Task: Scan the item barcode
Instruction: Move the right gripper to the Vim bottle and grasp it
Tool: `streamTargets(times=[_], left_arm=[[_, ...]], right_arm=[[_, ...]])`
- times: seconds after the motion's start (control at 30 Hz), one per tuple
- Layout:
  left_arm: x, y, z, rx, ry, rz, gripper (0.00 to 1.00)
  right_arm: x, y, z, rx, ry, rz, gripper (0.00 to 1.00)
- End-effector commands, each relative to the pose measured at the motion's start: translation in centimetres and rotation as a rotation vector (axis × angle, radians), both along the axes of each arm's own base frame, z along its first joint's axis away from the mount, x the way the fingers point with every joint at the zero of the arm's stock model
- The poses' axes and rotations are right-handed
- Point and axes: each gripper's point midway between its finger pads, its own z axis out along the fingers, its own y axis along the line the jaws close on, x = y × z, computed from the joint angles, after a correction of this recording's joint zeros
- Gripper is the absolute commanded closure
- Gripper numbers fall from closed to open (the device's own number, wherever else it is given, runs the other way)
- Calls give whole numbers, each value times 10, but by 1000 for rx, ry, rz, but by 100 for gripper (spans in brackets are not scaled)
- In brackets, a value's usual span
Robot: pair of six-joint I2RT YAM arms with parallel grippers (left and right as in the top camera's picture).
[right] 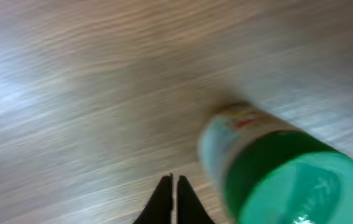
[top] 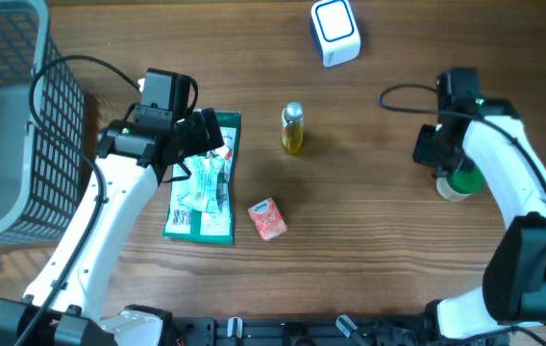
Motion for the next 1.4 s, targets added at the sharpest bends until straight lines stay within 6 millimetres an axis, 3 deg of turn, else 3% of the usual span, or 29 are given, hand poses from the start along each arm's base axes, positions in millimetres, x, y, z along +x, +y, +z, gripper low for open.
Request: streamTargets(times=[0.0,0.07,0.13,0.17,0.2,0.47,0.67,0.73,0.83,0.93,1.17,1.23,1.37], left_arm=[[4,3,7,11,-21,3,0],[4,3,7,11,-21,3,0],[4,3,7,11,-21,3,0],[4,3,7,11,-21,3,0],[4,3,7,11,-21,3,0],[4,3,7,11,-21,3,0],[4,3,7,11,-21,3,0],[4,3,7,11,-21,3,0],[4,3,7,11,-21,3,0],[4,3,7,11,-21,3,0],[4,3,7,11,-21,3,0],[4,3,7,11,-21,3,0],[4,3,7,11,-21,3,0]], right_arm=[[33,64,66,298,-169,149,90],[28,97,85,389,-204,229,84],[20,119,84,397,-182,284,73],[15,131,81,412,-165,297,31],[7,148,77,448,-135,277,0],[1,173,78,468,-126,288,2],[5,175,87,465,-151,318,16],[15,177,113,464,-204,354,16],[34,183,175,469,-346,408,16],[42,199,202,474,-435,458,17],[54,240,153,96,-436,540,16],[59,255,133,83,-412,563,14],[70,264,91,66,-342,564,13]])
